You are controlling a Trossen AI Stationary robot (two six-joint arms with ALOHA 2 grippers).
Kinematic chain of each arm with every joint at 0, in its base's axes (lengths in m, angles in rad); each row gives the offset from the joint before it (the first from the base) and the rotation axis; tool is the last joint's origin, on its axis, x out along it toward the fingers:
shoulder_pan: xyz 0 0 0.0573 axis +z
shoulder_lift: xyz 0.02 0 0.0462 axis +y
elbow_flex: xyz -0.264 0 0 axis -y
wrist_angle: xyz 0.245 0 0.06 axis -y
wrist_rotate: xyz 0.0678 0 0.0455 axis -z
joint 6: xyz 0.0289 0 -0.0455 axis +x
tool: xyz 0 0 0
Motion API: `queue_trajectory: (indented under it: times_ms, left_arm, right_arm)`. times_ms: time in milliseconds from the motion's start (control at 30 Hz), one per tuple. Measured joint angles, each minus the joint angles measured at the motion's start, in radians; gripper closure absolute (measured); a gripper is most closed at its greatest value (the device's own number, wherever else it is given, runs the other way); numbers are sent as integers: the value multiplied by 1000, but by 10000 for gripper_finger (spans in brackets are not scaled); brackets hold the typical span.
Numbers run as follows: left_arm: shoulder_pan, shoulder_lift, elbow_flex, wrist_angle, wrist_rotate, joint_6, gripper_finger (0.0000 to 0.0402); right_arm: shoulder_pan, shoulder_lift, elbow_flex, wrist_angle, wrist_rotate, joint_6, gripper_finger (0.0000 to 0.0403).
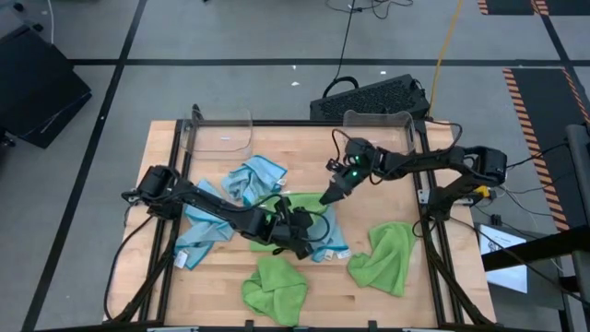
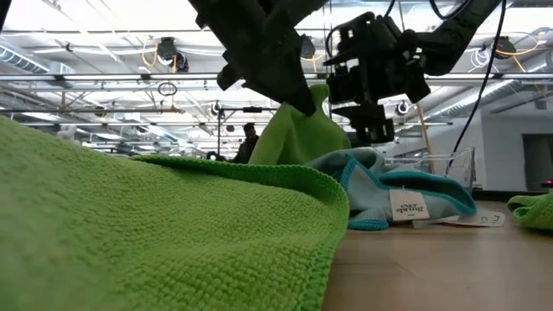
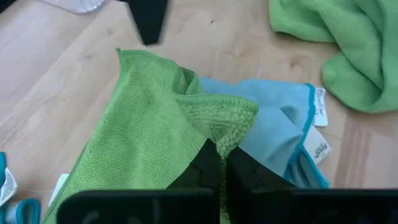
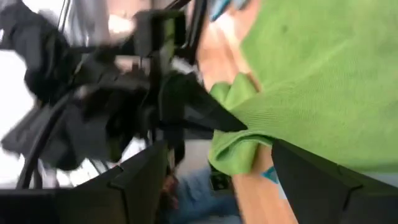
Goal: Sort microfiber towel by color & place in baskets
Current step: Fold the top green towel
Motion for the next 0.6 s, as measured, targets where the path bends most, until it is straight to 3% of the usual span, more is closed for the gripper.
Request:
queue_trajectory:
  times_ms: [267, 600]
  left_arm:
    - [-6, 0, 0, -2, 7, 20, 400]
    - [-4, 0, 0, -53, 7, 41, 400]
  right_arm:
    - [-10, -12, 1, -31, 28, -689, 127]
    - [39, -34, 0, -436, 273, -1336, 126]
